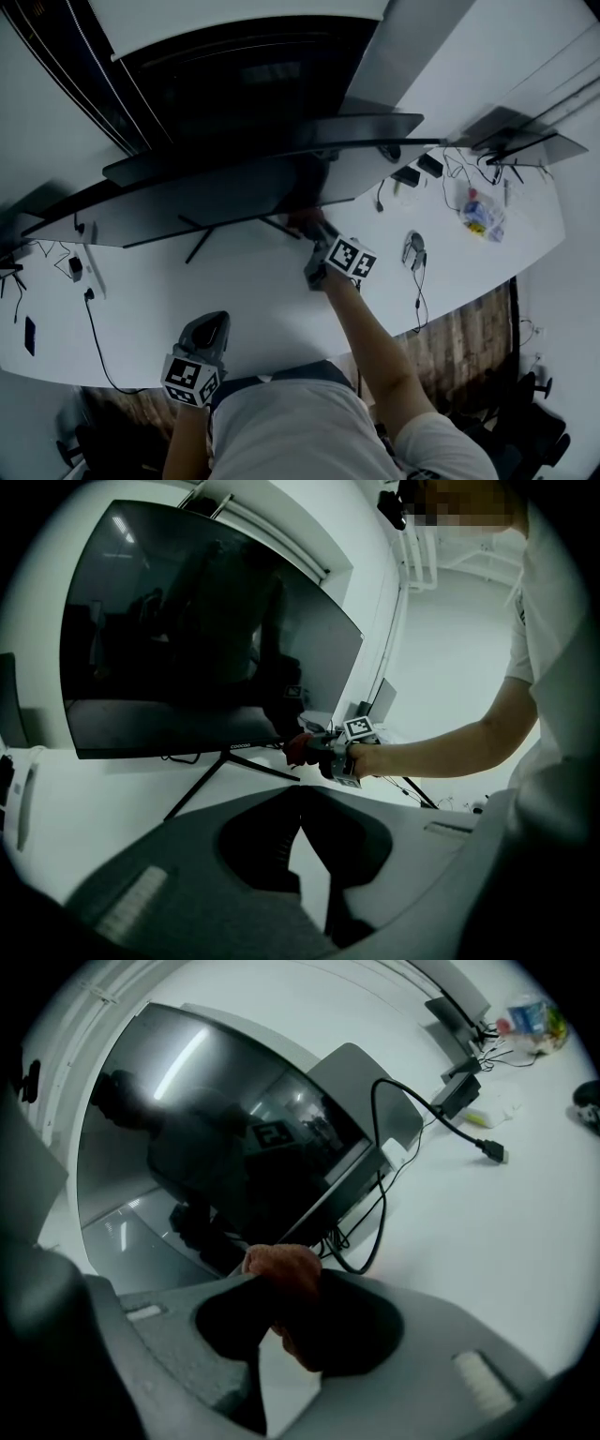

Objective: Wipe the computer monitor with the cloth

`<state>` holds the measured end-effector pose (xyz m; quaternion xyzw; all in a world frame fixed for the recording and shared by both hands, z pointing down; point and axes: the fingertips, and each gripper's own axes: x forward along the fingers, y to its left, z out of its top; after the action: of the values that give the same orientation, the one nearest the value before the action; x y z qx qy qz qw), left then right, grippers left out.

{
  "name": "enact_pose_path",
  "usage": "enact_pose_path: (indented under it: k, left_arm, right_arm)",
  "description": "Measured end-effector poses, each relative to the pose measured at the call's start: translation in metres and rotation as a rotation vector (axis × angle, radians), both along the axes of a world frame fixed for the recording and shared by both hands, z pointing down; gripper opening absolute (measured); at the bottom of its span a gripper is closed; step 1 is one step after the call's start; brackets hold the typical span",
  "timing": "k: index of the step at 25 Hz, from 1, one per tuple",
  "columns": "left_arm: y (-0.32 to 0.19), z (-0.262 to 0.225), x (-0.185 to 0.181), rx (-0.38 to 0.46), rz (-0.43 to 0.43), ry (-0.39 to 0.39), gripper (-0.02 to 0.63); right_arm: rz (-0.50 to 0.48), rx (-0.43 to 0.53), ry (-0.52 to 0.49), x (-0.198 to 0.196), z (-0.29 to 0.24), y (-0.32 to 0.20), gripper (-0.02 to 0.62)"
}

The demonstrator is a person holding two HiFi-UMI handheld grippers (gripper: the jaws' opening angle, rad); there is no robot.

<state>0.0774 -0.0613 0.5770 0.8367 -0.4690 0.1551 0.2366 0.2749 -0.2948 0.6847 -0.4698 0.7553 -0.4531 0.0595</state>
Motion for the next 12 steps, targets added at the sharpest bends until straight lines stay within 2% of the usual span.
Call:
enact_pose_path:
  k: [12]
  left_arm:
    - [-0.01, -0.002, 0.046, -0.002, 0.042, -0.016, 0.009]
  right_arm:
    - [0.062, 0.003, -0.02, 0.063, -0.001, -0.012, 0.13]
